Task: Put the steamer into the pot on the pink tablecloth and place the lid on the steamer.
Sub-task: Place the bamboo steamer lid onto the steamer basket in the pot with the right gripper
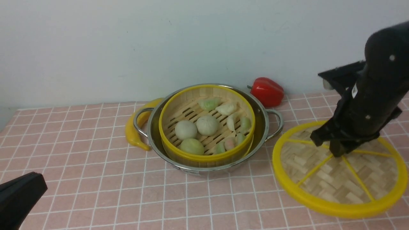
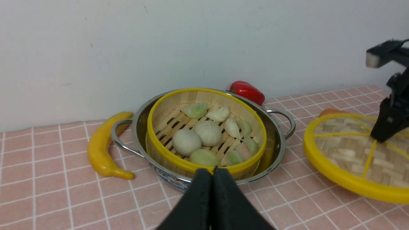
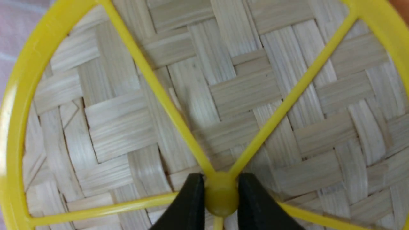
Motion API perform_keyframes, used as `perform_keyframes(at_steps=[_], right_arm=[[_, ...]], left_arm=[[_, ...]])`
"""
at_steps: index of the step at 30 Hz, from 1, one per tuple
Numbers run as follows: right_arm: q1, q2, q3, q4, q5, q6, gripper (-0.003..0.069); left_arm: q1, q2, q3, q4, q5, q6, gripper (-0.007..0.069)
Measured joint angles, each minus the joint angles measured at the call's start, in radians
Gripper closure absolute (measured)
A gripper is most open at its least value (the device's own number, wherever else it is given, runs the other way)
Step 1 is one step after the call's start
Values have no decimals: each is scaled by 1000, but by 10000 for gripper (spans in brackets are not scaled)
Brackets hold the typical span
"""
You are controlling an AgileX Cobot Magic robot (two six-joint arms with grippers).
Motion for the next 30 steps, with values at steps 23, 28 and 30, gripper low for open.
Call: perform_keyframes(at_steps=[23,28,30], right_arm=[[231,567,-943,46,12,5,515],[231,617,-954,54,14,6,515],[231,634,-957,59,15,6,515]], left_arm=[[0,0,1,52,3,16,633],[0,0,1,52,3,16,631],[0,0,1,52,3,16,625]])
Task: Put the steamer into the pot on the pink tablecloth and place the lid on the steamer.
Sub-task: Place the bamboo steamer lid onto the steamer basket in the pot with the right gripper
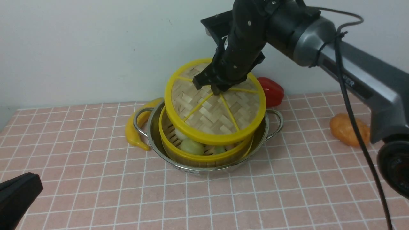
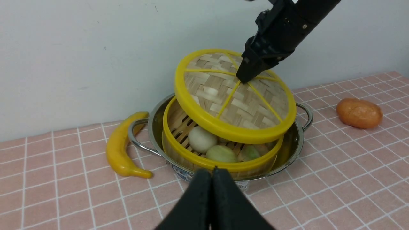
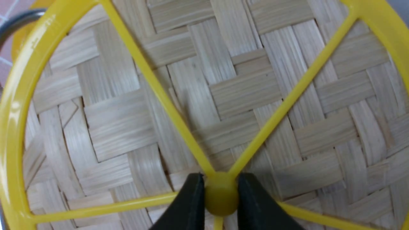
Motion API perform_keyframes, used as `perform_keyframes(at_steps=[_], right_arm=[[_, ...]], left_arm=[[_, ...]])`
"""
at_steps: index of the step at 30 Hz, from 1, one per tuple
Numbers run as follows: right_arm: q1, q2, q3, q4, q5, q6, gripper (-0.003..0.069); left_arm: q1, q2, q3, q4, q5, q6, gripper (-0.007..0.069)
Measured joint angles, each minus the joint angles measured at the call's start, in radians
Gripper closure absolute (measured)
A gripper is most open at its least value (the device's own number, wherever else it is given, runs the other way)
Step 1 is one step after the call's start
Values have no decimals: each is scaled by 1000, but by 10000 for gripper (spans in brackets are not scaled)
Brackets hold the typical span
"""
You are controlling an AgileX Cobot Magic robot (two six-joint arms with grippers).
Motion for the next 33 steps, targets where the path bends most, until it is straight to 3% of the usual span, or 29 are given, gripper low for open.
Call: perform_keyframes(at_steps=[15,33], right_arm=[[0,62,-5,64,1,-62,515],[35,70,-7,16,-28,-118,515]], left_arm=[[0,0,0,2,0,0,623],[0,0,0,2,14,0,623]])
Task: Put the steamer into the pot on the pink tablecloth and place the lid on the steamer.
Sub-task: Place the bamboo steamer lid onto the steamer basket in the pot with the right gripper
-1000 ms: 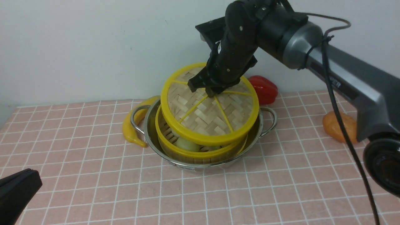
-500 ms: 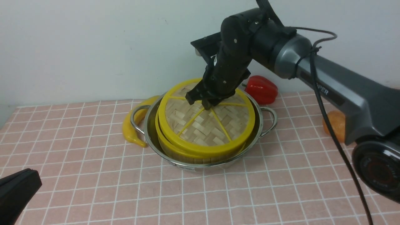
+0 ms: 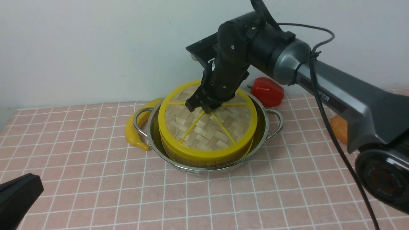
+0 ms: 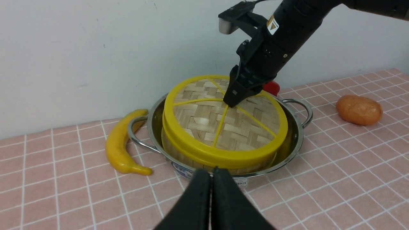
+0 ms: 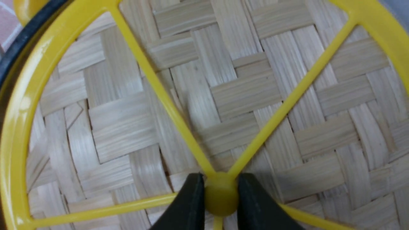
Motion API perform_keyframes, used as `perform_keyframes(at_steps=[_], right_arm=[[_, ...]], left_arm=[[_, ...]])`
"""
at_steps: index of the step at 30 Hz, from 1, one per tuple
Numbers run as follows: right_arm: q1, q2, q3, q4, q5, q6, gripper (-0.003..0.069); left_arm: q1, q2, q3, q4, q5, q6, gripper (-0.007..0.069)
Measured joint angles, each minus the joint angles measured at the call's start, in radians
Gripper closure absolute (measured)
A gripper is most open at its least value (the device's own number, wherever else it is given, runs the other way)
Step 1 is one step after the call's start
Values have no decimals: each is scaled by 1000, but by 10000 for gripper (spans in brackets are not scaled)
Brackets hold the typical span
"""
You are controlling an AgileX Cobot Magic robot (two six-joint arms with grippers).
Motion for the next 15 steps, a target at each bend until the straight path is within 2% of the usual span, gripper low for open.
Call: perform_keyframes(at_steps=[15], right_arm=[[2,12,-2,-3,-22,0,515]], left_arm=[[0,0,0,0,21,0,623]])
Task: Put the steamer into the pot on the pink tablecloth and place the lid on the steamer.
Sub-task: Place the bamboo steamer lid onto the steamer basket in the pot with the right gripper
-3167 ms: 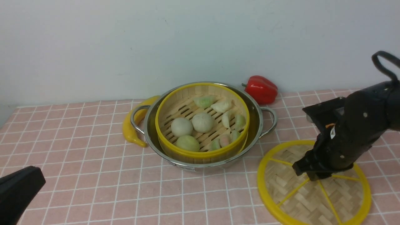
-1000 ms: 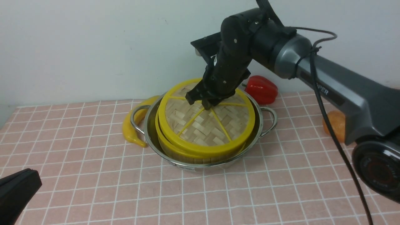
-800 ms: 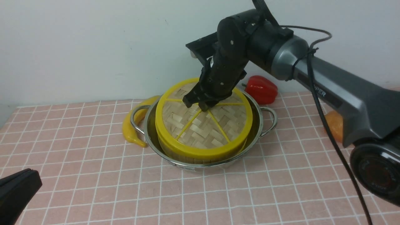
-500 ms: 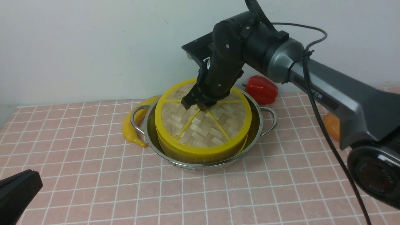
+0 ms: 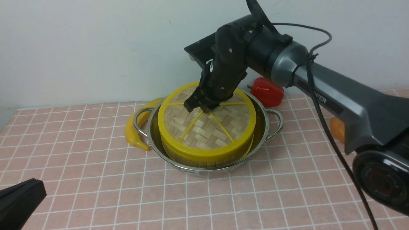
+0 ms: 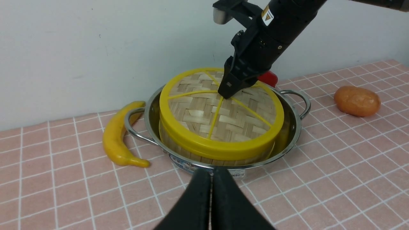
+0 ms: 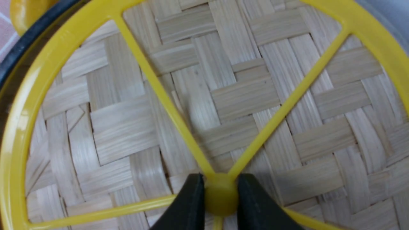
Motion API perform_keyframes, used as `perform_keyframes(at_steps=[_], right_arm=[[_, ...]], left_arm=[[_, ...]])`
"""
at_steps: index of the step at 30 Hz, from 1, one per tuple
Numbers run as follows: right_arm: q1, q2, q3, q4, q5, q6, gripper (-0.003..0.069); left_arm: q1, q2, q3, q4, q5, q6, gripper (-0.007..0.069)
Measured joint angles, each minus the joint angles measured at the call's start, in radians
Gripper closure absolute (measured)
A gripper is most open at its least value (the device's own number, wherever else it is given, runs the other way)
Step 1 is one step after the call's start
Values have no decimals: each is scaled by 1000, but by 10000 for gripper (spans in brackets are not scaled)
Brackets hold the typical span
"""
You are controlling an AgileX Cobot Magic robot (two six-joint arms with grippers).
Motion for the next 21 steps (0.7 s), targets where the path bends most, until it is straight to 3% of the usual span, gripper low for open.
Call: perform_keyframes(at_steps=[16,21], right_arm=[[0,20,-15,16,-20,0,515],[0,15,-15,20,6,0,452]], left_arm=[[0,0,0,0,2,0,623],[0,0,0,0,6,0,622]])
